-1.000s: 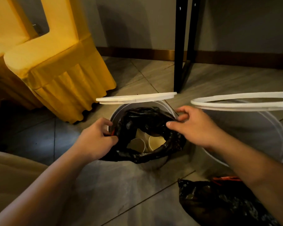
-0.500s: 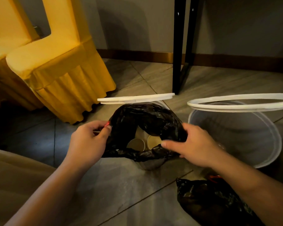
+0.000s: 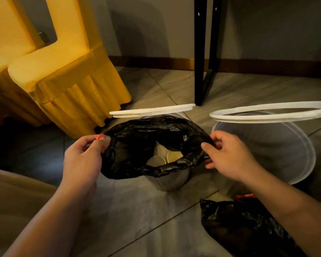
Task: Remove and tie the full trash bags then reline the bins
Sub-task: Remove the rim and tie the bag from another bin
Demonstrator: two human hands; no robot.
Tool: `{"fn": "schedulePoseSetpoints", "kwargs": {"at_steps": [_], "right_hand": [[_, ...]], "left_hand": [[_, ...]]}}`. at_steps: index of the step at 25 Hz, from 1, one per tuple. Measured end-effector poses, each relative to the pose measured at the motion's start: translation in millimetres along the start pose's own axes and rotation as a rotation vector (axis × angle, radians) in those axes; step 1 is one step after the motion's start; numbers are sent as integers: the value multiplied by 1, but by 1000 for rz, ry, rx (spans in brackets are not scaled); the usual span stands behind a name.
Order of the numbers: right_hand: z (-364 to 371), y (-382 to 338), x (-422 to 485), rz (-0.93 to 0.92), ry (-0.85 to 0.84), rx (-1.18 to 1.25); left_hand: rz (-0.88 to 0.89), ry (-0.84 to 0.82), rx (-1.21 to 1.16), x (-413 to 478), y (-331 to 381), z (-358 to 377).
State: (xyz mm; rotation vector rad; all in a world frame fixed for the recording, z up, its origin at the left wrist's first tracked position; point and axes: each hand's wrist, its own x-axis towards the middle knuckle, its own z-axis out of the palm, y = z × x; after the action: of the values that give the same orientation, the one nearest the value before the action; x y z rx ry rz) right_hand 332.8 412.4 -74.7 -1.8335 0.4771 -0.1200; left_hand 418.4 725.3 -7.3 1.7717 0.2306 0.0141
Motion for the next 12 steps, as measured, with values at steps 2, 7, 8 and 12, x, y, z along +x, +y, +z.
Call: {"fn": "schedulePoseSetpoints", "kwargs": {"at_steps": [2, 7, 8, 12], "right_hand": [[-3, -2, 5, 30, 44, 126], [-4, -2, 3, 75, 96, 203], [-4, -3, 1, 93, 78, 181], [-11, -13, 8, 165, 148, 373]], "left_hand": [[-43, 6, -25, 7, -3, -2], [-166, 104, -139, 27, -9, -9], [-189, 139, -164, 31, -10, -11], [-218, 199, -114, 41, -17, -19]]}}
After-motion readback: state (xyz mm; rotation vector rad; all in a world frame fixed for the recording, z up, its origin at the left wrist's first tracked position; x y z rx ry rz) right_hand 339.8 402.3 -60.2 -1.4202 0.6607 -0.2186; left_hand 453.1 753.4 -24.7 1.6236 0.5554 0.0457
